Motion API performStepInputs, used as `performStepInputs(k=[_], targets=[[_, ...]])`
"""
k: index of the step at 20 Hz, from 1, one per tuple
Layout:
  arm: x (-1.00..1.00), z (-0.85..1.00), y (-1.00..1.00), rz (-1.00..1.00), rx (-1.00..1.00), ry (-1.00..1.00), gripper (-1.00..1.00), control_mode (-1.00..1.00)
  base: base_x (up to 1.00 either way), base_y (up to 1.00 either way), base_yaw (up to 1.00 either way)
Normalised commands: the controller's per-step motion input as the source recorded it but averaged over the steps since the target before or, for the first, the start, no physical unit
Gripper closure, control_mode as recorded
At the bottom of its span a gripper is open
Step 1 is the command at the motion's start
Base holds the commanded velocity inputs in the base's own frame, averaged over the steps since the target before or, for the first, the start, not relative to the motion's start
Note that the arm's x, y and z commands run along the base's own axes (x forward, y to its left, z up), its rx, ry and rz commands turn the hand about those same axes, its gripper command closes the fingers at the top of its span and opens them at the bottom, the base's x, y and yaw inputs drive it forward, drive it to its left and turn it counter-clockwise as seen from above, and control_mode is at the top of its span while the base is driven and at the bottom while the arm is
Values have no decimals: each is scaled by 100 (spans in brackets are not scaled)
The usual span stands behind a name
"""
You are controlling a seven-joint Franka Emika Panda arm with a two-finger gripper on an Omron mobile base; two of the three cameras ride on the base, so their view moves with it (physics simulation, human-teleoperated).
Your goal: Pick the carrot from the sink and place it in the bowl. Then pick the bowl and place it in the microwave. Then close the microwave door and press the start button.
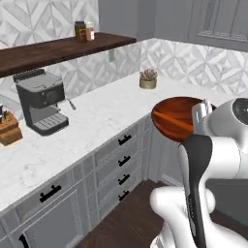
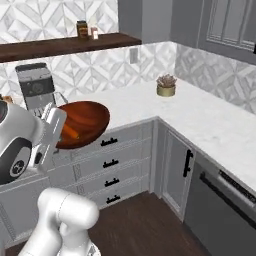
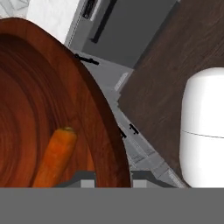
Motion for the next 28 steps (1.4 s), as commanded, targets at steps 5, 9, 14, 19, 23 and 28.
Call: performStepInputs(k=[5, 9, 14, 19, 23, 28], targets=[[0, 0, 0, 0, 0, 0, 100, 100, -27, 0, 94], [0, 0, 0, 0, 0, 0, 100, 100, -20, 0, 93], [0, 0, 0, 0, 0, 0, 100, 100, -14, 3, 91], [0, 0, 0, 0, 0, 0, 100, 100, -14, 40, 84], [0, 0, 0, 0, 0, 0, 100, 100, -7, 62, 76], [0, 0, 0, 0, 0, 0, 100, 100, 0, 67, 70]])
